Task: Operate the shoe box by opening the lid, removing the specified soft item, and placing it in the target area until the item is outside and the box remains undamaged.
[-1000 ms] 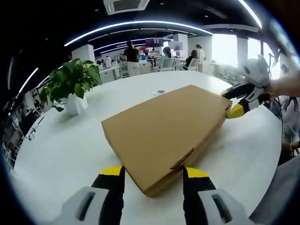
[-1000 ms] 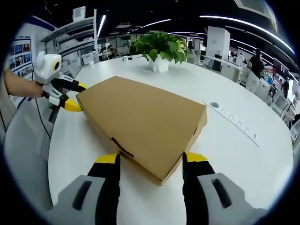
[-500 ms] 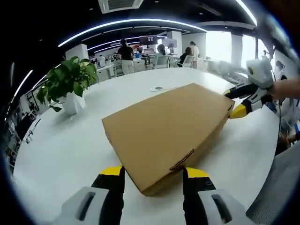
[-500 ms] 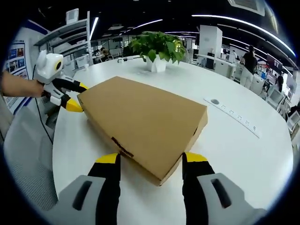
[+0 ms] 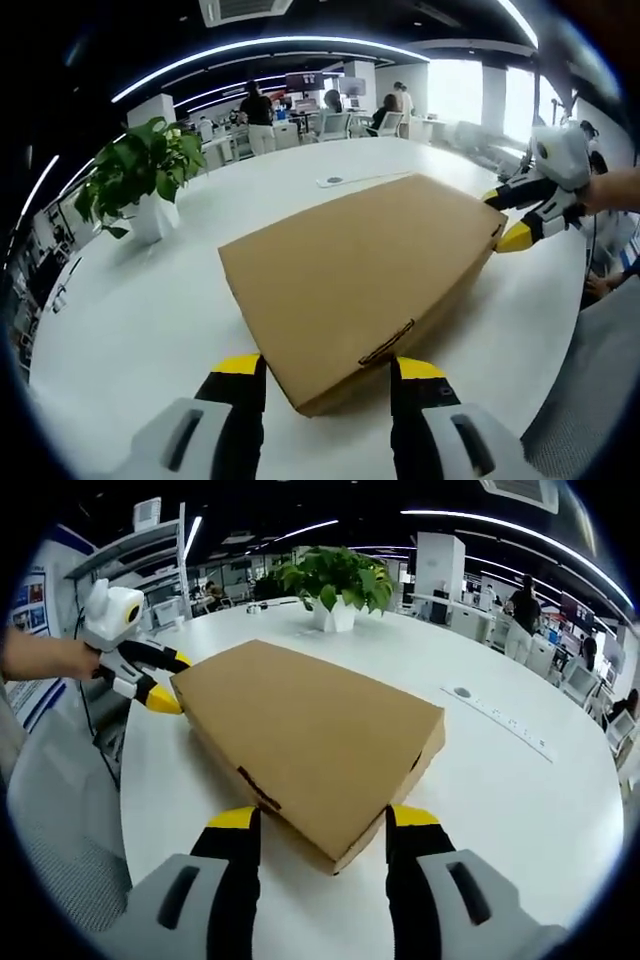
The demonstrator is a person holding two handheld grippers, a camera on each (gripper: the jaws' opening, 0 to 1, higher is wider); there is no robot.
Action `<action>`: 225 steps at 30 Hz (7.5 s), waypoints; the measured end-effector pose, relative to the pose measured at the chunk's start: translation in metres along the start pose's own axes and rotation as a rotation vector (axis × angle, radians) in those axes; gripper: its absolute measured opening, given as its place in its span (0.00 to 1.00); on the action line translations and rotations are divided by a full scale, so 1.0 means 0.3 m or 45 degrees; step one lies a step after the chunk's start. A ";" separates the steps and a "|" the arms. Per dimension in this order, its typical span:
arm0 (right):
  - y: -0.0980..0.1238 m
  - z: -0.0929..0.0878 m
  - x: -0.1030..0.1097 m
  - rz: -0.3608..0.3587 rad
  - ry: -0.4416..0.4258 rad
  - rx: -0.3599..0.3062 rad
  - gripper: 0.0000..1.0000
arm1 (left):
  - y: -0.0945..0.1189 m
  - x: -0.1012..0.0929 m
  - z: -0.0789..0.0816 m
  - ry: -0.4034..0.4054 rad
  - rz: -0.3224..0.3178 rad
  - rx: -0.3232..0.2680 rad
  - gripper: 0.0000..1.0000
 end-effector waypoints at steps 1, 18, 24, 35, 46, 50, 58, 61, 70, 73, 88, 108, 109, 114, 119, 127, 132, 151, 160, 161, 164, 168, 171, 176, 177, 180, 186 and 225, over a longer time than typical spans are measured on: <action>0.002 -0.002 0.008 -0.001 -0.001 0.000 0.45 | 0.004 0.002 -0.002 -0.003 -0.004 0.002 0.50; 0.042 -0.027 0.138 0.004 0.010 -0.017 0.46 | 0.071 0.025 -0.037 -0.067 -0.085 0.045 0.49; 0.053 -0.035 0.177 0.006 0.017 -0.018 0.45 | 0.089 0.038 -0.051 -0.086 -0.109 0.062 0.49; 0.062 -0.040 0.246 0.022 0.011 -0.040 0.47 | 0.126 0.062 -0.083 -0.102 -0.130 0.084 0.49; 0.060 -0.036 0.287 0.048 0.013 -0.050 0.48 | 0.158 0.076 -0.111 -0.097 -0.127 0.098 0.49; 0.057 -0.033 0.297 0.058 0.011 -0.051 0.48 | 0.167 0.080 -0.119 -0.094 -0.123 0.101 0.49; 0.053 -0.031 0.309 0.063 0.021 -0.057 0.49 | 0.176 0.087 -0.128 -0.093 -0.121 0.099 0.49; 0.053 -0.032 0.310 0.064 0.025 -0.057 0.49 | 0.176 0.086 -0.129 -0.096 -0.123 0.095 0.49; 0.056 -0.031 0.312 0.067 0.014 -0.058 0.51 | 0.177 0.085 -0.130 -0.099 -0.125 0.083 0.50; 0.057 -0.029 0.314 0.070 0.010 -0.059 0.52 | 0.178 0.086 -0.129 -0.093 -0.131 0.084 0.50; 0.079 -0.007 0.316 0.069 -0.007 -0.086 0.52 | 0.203 0.075 -0.104 -0.048 -0.126 0.059 0.54; 0.138 0.066 0.314 0.068 0.003 -0.166 0.54 | 0.265 0.069 -0.030 -0.026 -0.136 -0.050 0.61; 0.142 0.071 0.313 0.067 0.002 -0.171 0.54 | 0.269 0.070 -0.023 -0.026 -0.136 -0.055 0.61; 0.154 0.095 0.307 0.063 0.005 -0.191 0.54 | 0.280 0.076 0.004 -0.029 -0.125 -0.081 0.61; 0.167 0.128 0.293 0.054 0.009 -0.218 0.53 | 0.305 0.078 0.049 -0.027 -0.117 -0.123 0.60; 0.183 0.182 0.265 0.034 0.001 -0.270 0.53 | 0.319 0.093 0.115 -0.031 -0.086 -0.189 0.58; 0.181 0.206 0.251 0.019 0.004 -0.292 0.53 | 0.317 0.113 0.138 -0.027 -0.067 -0.220 0.53; 0.171 0.297 0.172 -0.016 0.026 -0.326 0.51 | 0.294 0.231 0.230 -0.068 0.077 -0.289 0.24; 0.153 0.332 0.135 -0.030 0.029 -0.339 0.52 | 0.270 0.291 0.271 -0.075 0.152 -0.328 0.11; 0.152 0.334 0.132 -0.033 0.027 -0.339 0.52 | 0.268 0.297 0.274 -0.073 0.159 -0.330 0.09; 0.149 0.339 0.125 -0.035 0.023 -0.347 0.51 | 0.264 0.314 0.281 -0.069 0.179 -0.337 0.05; 0.144 0.347 0.112 -0.043 0.014 -0.356 0.50 | 0.255 0.319 0.292 -0.056 0.188 -0.351 0.05; 0.140 0.352 0.099 -0.055 0.009 -0.360 0.47 | 0.249 0.328 0.301 -0.040 0.194 -0.360 0.04; 0.136 0.353 0.057 -0.108 -0.020 -0.383 0.35 | 0.239 0.337 0.314 -0.023 0.201 -0.370 0.03; 0.134 0.350 0.049 -0.117 -0.025 -0.387 0.33 | 0.238 0.338 0.316 -0.022 0.202 -0.370 0.03; 0.121 0.329 0.031 -0.137 -0.079 -0.367 0.31 | 0.234 0.339 0.322 -0.022 0.204 -0.370 0.03; 0.081 0.245 0.002 -0.193 -0.117 -0.281 0.26 | 0.228 0.344 0.329 -0.025 0.201 -0.370 0.03; -0.029 0.178 -0.014 -0.295 -0.134 -0.125 0.00 | 0.151 0.377 0.379 -0.014 0.188 -0.363 0.10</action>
Point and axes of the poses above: the point that each gripper's makers call its tool centre point, and the gripper's own axes: y roughly backward along the fingers, x roughly to its left, z roughly out of its top, the point moved 6 cm from there along y, roughly backward along the fingers, and after that the axes turned 5 degrees about -z, right-handed, at the moved point
